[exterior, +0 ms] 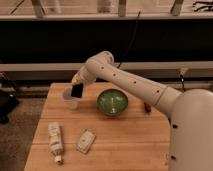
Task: Place the eraser in the ceramic cup
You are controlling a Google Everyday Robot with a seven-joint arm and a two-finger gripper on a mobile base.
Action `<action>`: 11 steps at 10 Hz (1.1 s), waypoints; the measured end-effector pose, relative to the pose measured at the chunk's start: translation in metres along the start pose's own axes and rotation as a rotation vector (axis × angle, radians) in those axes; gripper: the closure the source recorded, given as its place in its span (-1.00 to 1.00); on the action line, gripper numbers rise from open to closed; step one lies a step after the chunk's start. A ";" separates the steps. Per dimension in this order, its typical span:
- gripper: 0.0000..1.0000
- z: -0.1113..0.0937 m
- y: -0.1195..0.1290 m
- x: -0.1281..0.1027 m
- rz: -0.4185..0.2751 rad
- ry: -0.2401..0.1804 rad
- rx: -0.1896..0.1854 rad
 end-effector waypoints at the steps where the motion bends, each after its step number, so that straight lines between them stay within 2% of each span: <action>1: 1.00 0.006 -0.002 0.001 -0.004 0.000 0.006; 5: 1.00 0.026 -0.012 0.010 -0.015 0.012 0.025; 8: 1.00 0.040 -0.042 0.014 -0.030 0.013 0.038; 11: 0.98 0.048 -0.037 0.015 -0.034 0.017 0.037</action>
